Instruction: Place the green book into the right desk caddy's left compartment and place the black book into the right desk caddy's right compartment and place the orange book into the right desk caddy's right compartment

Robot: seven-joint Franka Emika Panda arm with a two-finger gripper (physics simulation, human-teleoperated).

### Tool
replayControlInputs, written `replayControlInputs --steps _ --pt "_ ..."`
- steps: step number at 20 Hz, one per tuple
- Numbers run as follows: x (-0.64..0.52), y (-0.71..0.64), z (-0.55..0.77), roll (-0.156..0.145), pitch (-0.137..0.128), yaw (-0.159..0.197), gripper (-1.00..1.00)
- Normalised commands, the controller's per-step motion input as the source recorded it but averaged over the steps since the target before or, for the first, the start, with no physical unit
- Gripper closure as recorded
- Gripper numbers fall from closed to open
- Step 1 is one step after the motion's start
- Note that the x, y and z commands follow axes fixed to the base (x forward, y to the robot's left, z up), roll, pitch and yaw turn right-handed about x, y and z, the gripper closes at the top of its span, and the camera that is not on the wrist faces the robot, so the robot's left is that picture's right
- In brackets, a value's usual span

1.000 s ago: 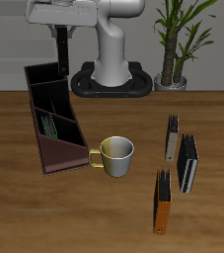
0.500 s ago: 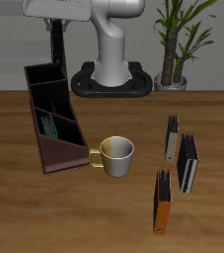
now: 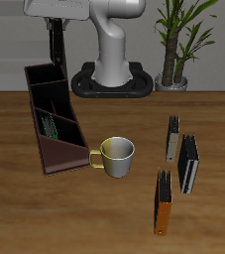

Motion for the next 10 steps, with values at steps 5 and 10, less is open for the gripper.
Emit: replayControlInputs --steps 5,10 --pt "-0.31 -0.05 -0.07 -0.002 -0.008 0.049 1.0" --pt "-0.19 -0.25 0.0 -0.034 0.01 -0.016 1.0"
